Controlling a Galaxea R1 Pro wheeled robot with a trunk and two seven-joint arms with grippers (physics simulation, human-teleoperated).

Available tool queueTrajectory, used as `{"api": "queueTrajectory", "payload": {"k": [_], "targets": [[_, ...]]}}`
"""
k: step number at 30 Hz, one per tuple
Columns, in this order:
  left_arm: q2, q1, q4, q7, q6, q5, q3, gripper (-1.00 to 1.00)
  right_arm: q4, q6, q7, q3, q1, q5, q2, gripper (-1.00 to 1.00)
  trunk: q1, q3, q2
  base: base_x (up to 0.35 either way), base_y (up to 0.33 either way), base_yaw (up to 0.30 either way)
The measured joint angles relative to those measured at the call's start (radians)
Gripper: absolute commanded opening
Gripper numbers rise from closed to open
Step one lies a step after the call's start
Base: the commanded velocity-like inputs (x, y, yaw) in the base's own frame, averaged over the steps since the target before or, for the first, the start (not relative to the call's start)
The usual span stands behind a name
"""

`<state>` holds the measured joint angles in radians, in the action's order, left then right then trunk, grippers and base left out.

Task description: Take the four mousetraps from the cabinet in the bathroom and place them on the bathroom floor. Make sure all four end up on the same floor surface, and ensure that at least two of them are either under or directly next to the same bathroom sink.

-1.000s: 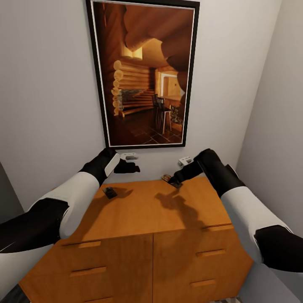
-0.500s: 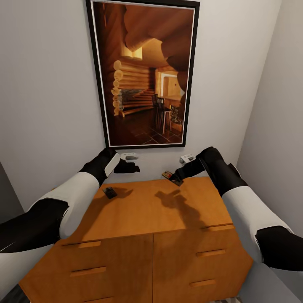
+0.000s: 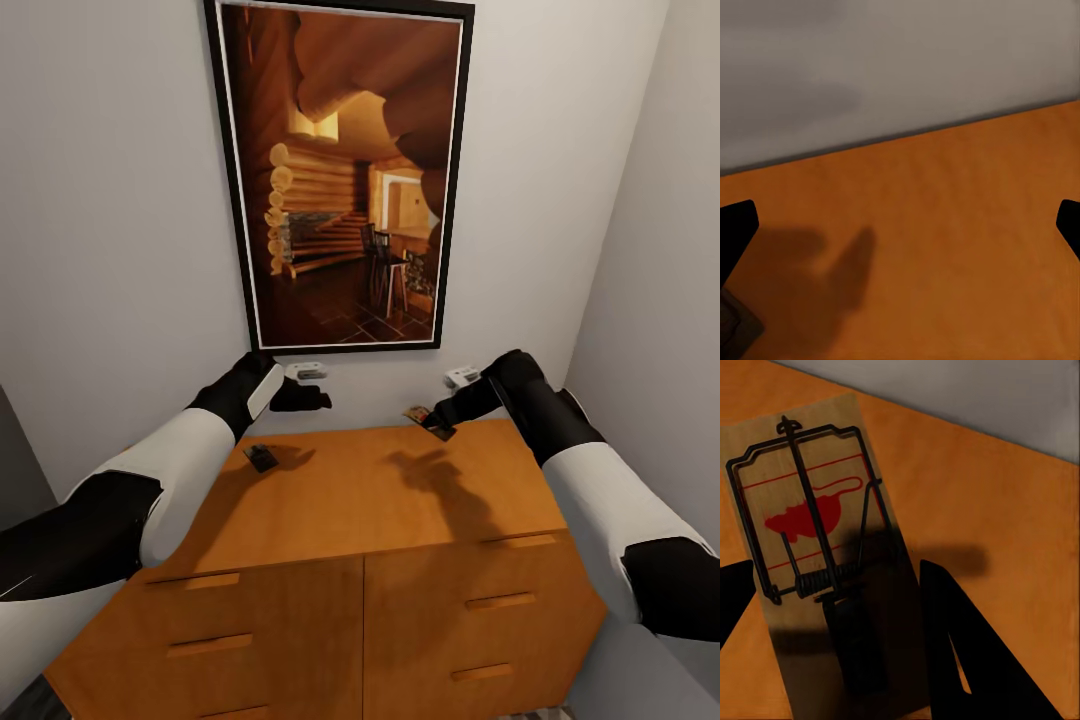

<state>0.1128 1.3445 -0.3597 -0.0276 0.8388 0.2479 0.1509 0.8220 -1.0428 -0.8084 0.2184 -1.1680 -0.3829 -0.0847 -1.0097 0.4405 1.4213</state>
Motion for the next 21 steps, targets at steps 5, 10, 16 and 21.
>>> {"api": "queueTrajectory", "payload": {"k": [5,10,16,21], "targets": [[-0.001,0.0,0.007,0.0,-0.002,0.017,-0.001,1.0,-0.001,-0.001,0.009,-0.001,0.0,0.002,-0.008,-1.0,0.0,0.0,0.0,0.0,0.0,0.0],[-0.003,0.0,0.008,0.004,-0.001,0.048,0.0,1.0,-0.001,-0.001,0.01,-0.002,0.0,0.003,-0.015,-1.0,0.0,0.0,0.0,0.0,0.0,0.0],[-0.001,0.0,0.008,0.006,-0.001,0.064,0.0,1.0,-0.001,-0.001,0.011,-0.009,0.0,0.003,-0.02,-1.0,0.0,0.0,0.0,0.0,0.0,0.0],[0.001,0.0,0.005,0.008,-0.001,0.065,0.001,1.0,-0.001,-0.001,0.01,-0.033,0.0,0.002,-0.021,-1.0,0.0,0.0,0.0,0.0,0.0,0.0]]}}
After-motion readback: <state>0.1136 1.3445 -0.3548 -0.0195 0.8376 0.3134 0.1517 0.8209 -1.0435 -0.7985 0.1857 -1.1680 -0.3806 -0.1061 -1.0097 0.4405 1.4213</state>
